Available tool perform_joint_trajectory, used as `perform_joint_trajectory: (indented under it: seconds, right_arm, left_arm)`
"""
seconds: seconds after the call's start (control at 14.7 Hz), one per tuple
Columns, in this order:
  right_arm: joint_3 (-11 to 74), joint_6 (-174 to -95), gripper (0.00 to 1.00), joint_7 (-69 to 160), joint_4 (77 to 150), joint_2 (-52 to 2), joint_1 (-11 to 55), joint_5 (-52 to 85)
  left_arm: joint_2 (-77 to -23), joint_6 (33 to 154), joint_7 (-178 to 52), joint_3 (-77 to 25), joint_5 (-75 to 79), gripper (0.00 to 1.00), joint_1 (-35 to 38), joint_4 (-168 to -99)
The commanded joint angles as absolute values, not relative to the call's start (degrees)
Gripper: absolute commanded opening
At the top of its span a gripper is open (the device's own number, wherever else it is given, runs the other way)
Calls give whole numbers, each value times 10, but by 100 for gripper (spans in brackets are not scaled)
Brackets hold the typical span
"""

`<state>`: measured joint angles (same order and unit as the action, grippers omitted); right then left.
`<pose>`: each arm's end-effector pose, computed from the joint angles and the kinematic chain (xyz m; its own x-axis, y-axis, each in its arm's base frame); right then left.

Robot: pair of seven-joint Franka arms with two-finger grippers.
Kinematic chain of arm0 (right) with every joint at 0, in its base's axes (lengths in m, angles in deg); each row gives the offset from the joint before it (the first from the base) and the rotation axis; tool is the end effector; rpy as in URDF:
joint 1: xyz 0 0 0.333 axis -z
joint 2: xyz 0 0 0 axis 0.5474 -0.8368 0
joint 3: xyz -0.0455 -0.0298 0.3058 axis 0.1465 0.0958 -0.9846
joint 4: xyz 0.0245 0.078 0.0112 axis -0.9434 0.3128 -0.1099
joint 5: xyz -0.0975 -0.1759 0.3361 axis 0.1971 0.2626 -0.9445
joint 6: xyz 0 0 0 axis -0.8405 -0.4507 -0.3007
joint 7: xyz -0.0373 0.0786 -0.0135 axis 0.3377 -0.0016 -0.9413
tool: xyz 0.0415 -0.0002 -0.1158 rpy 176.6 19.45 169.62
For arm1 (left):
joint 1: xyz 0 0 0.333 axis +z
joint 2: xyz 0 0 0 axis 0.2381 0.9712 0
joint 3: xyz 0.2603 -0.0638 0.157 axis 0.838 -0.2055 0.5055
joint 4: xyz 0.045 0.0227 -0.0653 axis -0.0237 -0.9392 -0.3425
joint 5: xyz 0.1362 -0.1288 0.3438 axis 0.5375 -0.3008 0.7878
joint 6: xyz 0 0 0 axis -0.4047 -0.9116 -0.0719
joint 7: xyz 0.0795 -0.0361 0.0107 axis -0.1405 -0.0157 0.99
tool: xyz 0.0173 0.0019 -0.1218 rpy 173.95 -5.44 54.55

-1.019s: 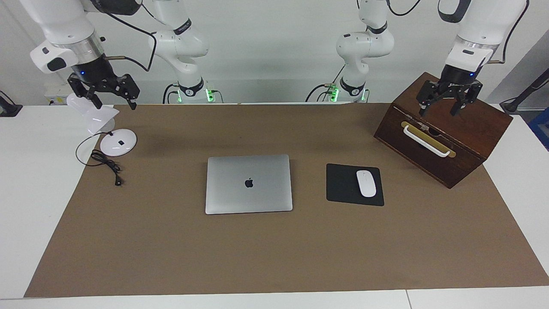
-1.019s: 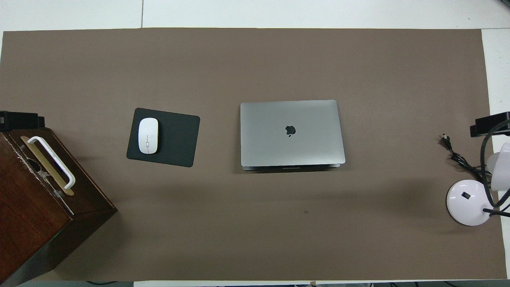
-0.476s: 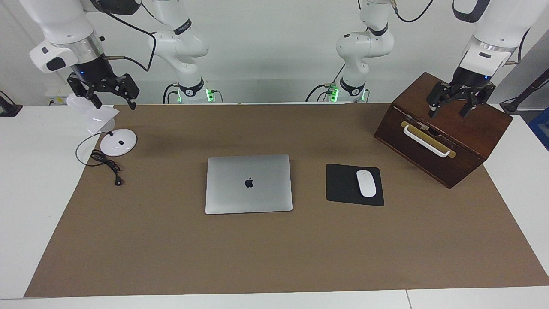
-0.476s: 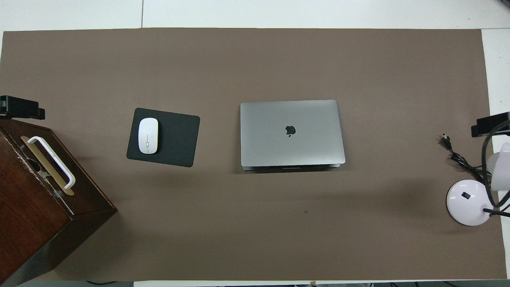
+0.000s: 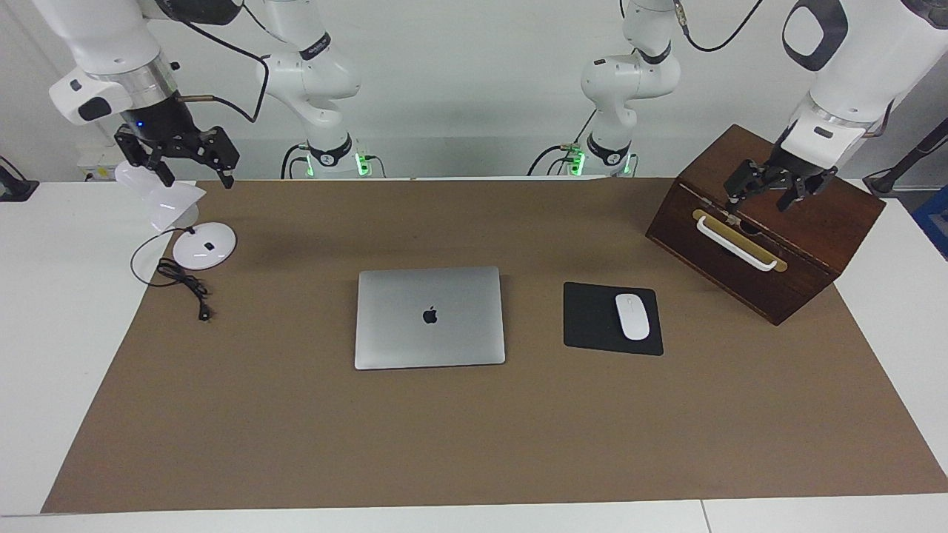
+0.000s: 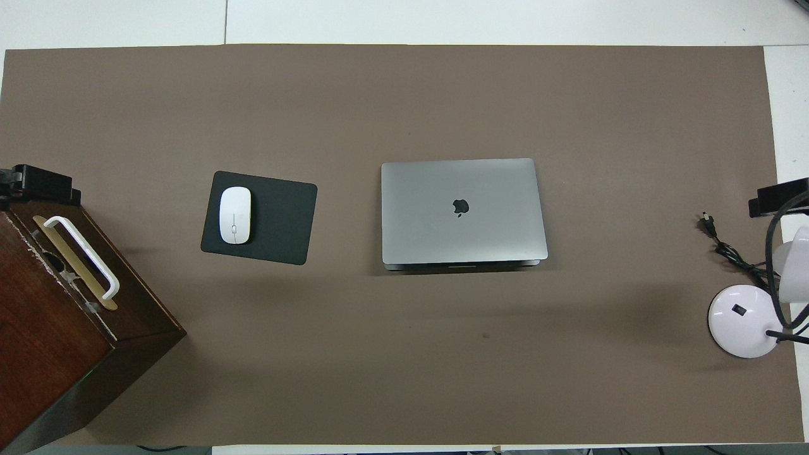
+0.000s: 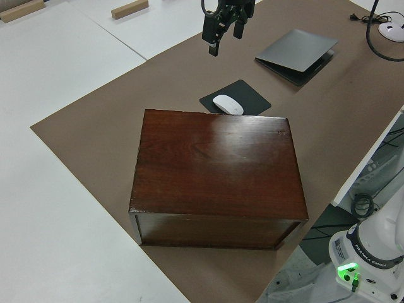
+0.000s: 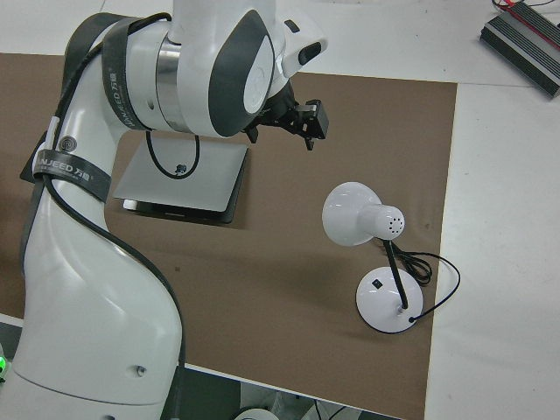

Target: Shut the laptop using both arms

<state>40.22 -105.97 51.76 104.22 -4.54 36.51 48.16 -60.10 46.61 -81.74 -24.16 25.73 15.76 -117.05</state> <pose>0.5194 -0.0458 0.6207 0.9986 -0.0522 0.0053 -0.0524 -0.9984 0.0224 0.5520 0.0089 0.5883 0.9993 -0.0355 -0.0110 -0.0352 -0.9991 0.0240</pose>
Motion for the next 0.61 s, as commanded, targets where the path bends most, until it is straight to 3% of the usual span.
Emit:
perform_joint_trajectory:
  seconds: [0.0,0.54]
  right_arm:
    - [399,-1056,100,501,1058,-31,378,476]
    - [399,-1064,100,504,1069,-31,379,476]
  left_arm:
    - [-599,451,-812,-244,256,100,160,-1155]
    - [-602,460,-812,-246,253,100,160,-1155]
